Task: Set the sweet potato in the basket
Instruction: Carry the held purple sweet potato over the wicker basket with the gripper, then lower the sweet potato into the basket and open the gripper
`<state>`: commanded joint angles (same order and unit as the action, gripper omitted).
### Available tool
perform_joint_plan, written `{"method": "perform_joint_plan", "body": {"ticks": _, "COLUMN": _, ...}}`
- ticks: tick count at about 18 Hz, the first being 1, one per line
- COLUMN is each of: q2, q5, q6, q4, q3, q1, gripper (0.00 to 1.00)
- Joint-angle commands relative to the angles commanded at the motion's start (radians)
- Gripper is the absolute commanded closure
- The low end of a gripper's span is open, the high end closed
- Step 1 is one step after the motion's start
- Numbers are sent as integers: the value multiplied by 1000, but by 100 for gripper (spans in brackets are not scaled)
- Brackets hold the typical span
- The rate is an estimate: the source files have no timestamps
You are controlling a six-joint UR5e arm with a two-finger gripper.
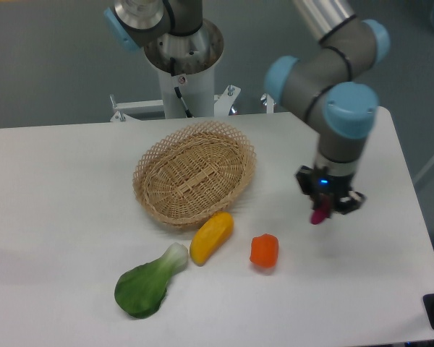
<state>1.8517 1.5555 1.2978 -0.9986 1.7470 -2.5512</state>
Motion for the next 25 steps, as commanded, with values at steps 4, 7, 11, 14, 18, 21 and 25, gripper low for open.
{"method": "perform_joint_plan", "body": {"ticks": 4, "q2": -49, "q5": 12, "q6": -49, "q4": 8, "q3": 68, "q1": 94, "gripper": 61}}
{"method": "perform_joint_plan", "body": {"ticks": 7, "q2": -72, "q5": 12, "q6": -78, "q4": 8, "q3": 111, "q1": 144, "gripper": 61}}
{"method": "perform_joint_plan", "body": {"ticks": 11, "q2": -91, "q5": 12, "q6": -91, "q4": 8, "q3": 155, "q1": 207, "gripper": 61}}
{"method": "perform_joint_plan", "body": {"ticks": 14, "q2": -101, "q5": 14, "q6": -97, "q4": 8, "q3": 190, "q1": 236, "gripper": 60}}
{"method": "perform_joint_plan", "body": {"ticks": 18, "q2": -115, "q5": 17, "q6": -89, "q4": 8, "q3": 216, "q1": 246, "gripper": 41}}
{"method": "perform_joint_plan", "body": {"ticks": 21, "q2": -117, "q5": 17, "q6": -84, "q4": 8, "q3": 220, "q1": 246, "gripper": 14}}
{"method": "perform_joint_plan", "body": {"ticks": 25, "q2": -124, "q5": 12, "q6": -95, "q4": 11, "q3": 221, "q1": 244, "gripper": 0}}
